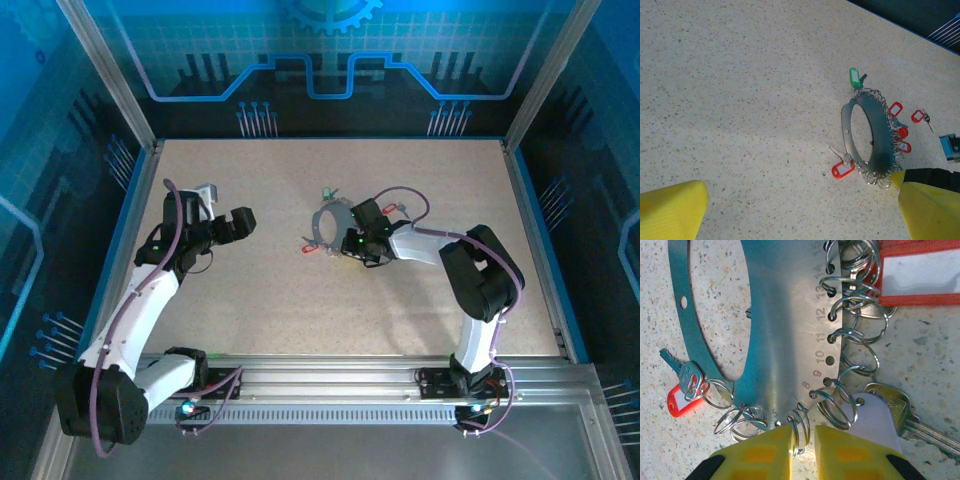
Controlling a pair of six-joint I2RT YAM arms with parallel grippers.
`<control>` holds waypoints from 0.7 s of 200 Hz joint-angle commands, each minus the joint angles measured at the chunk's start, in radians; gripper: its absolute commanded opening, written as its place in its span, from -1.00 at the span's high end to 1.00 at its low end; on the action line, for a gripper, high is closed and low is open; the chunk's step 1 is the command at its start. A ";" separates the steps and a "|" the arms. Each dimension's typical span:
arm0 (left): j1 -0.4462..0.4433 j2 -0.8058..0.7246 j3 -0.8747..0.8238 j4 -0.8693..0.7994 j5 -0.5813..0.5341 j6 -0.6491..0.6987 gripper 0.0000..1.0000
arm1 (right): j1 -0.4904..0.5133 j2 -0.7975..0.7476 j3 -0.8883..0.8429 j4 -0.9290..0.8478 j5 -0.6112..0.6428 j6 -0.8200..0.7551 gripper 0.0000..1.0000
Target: Put the keys on the keyring
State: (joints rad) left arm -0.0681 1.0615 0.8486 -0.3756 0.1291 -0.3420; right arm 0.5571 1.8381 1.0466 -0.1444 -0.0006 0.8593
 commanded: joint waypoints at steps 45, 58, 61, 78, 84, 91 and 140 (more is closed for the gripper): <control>-0.004 0.005 -0.008 0.004 0.020 -0.010 -0.98 | -0.008 -0.041 -0.020 0.018 0.021 0.011 0.65; -0.003 0.004 -0.008 0.004 0.020 -0.010 -0.98 | -0.009 -0.040 -0.020 0.020 0.020 0.012 0.66; -0.004 0.004 -0.007 0.005 0.020 -0.010 -0.98 | -0.009 -0.040 -0.020 0.019 0.020 0.011 0.67; -0.004 0.005 -0.007 0.006 0.020 -0.009 -0.98 | -0.010 -0.033 -0.018 0.016 0.020 0.015 0.68; -0.004 0.007 -0.008 0.005 0.021 -0.010 -0.98 | -0.010 -0.030 -0.017 0.013 0.021 0.016 0.67; -0.004 0.007 -0.007 0.006 0.021 -0.010 -0.98 | -0.010 -0.027 -0.017 0.012 0.019 0.017 0.67; -0.003 0.008 -0.007 0.005 0.021 -0.010 -0.98 | -0.010 -0.014 -0.011 -0.001 0.026 0.021 0.58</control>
State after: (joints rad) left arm -0.0681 1.0653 0.8486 -0.3759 0.1291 -0.3420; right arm 0.5556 1.8248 1.0439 -0.1379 0.0002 0.8677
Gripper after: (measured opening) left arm 0.989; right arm 0.198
